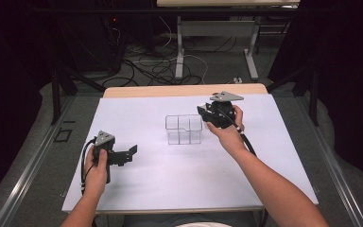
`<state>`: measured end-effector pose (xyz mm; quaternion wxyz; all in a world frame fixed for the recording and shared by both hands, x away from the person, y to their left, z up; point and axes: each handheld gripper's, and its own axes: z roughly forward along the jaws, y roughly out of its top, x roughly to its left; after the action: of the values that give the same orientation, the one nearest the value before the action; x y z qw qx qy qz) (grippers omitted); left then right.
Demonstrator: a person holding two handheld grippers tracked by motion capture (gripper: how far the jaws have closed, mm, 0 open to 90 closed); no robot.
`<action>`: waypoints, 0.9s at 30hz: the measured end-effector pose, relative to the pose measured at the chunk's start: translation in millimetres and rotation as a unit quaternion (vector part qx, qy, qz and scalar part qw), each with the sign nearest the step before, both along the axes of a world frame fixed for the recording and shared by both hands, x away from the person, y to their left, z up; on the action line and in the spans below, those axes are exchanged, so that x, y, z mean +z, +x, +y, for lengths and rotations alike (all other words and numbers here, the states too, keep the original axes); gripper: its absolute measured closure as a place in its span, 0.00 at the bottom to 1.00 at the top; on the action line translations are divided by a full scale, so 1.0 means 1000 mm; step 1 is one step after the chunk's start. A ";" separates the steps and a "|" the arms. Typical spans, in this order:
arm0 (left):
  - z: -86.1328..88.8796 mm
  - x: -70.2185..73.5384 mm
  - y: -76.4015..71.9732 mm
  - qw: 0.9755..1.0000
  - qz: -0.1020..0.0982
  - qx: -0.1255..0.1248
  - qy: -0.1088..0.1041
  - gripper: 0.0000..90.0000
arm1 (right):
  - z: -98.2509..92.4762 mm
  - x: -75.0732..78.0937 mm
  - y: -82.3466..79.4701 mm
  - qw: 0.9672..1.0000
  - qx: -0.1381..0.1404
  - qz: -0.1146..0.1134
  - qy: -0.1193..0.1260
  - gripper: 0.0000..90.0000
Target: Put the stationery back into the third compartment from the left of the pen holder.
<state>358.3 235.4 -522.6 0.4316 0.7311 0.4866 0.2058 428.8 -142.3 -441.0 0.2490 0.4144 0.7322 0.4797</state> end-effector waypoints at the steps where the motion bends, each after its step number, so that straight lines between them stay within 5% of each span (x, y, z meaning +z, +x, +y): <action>1: 0.000 0.000 0.000 1.000 0.000 0.000 0.000 0.01 | 0.002 0.000 0.000 1.000 0.001 0.001 0.002 0.74; 27: 0.001 0.000 0.001 1.000 0.000 0.000 -0.001 0.01 | 0.039 -0.007 0.023 1.000 0.001 0.014 -0.019 0.74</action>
<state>359.4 236.5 -522.9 0.4318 0.7312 0.4867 0.2051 451.6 -103.5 -448.4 0.2465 0.4156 0.7448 0.4602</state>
